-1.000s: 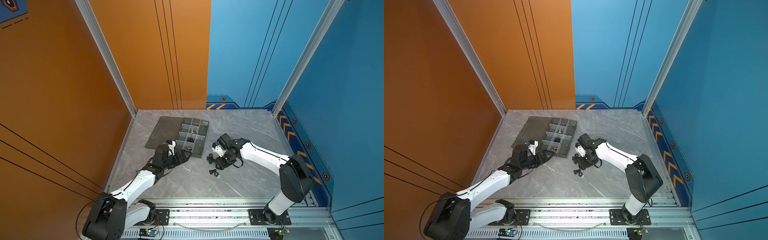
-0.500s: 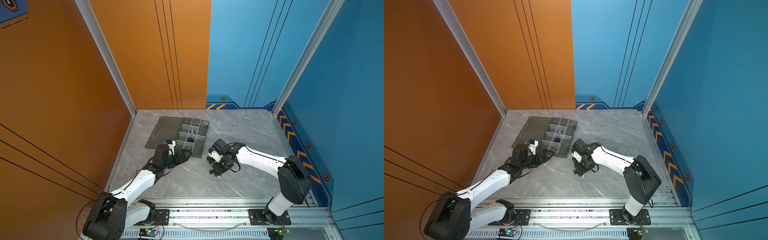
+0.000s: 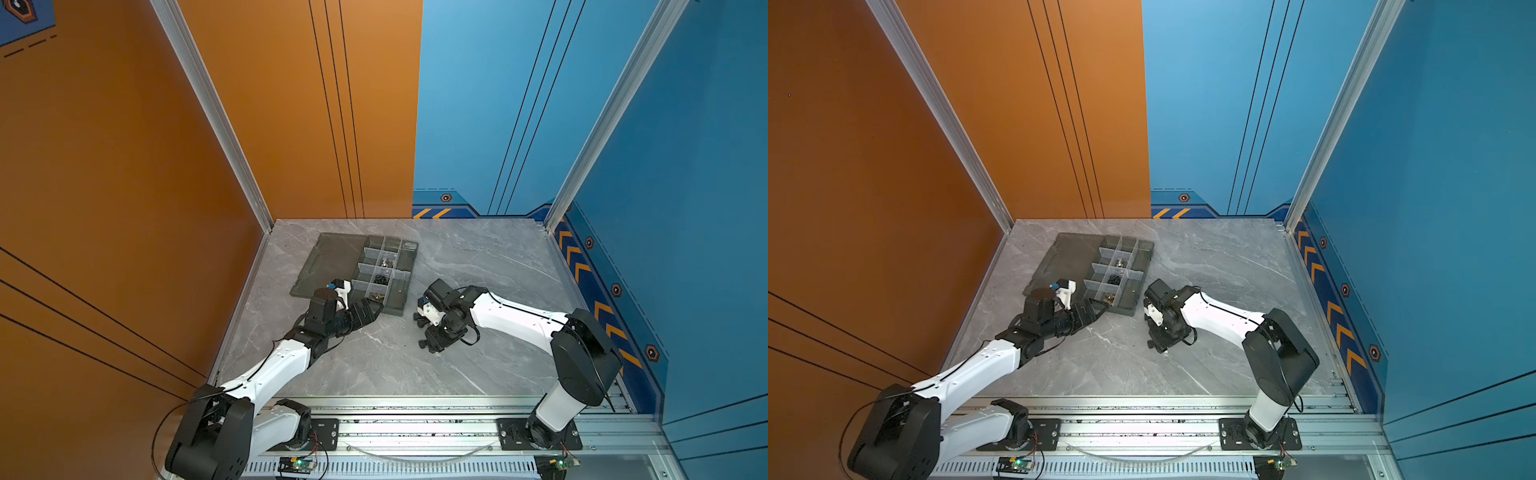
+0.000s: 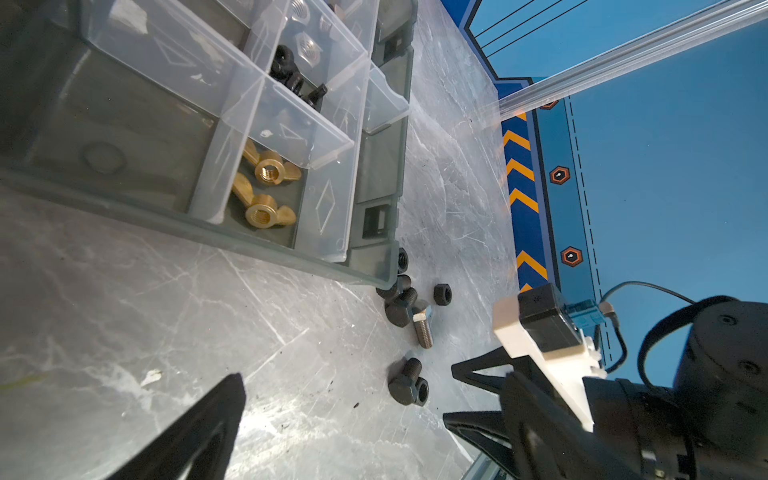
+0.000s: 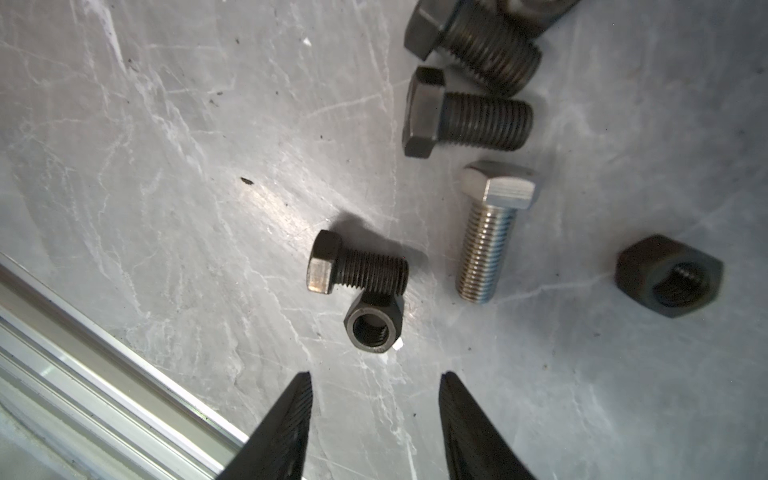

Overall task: Sort the screws and nuts into containers
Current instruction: 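Lower the right gripper and close on a black hex nut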

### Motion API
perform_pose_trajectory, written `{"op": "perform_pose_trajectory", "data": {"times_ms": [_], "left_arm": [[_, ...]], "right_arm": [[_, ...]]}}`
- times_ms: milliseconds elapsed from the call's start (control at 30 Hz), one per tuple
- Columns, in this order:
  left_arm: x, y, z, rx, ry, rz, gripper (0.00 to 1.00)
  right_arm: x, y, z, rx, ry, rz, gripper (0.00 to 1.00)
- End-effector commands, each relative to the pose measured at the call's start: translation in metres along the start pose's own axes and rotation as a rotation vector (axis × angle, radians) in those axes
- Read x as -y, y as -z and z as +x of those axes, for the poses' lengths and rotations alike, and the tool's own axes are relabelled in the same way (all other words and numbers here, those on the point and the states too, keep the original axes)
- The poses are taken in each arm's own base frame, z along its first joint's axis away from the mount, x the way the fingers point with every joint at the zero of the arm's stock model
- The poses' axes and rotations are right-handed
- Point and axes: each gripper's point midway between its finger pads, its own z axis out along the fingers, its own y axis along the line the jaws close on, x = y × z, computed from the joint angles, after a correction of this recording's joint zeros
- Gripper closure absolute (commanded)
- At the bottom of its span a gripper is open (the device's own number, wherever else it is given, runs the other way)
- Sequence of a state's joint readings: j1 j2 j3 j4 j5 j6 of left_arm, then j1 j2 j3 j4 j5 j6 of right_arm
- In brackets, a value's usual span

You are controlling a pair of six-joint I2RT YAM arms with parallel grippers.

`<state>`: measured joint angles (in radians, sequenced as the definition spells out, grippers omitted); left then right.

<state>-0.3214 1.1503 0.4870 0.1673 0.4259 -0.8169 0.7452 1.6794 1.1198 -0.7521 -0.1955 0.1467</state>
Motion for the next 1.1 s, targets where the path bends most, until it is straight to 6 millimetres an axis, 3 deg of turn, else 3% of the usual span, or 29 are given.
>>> {"op": "perform_pose_trajectory", "data": {"times_ms": [0,267,1067], "left_arm": [[0.003,0.004,-0.009,0.029,-0.006,-0.004,0.02],[0.001,-0.001,-0.011,0.021,0.003,-0.013,0.02],[0.002,0.003,-0.008,0.025,-0.006,-0.015,0.02]], "right_arm": [[0.009,-0.008,0.011,-0.048,-0.023,0.045,0.48],[0.014,-0.011,0.013,-0.057,-0.036,0.046,0.48],[0.003,-0.036,0.013,-0.082,-0.046,0.035,0.52]]}}
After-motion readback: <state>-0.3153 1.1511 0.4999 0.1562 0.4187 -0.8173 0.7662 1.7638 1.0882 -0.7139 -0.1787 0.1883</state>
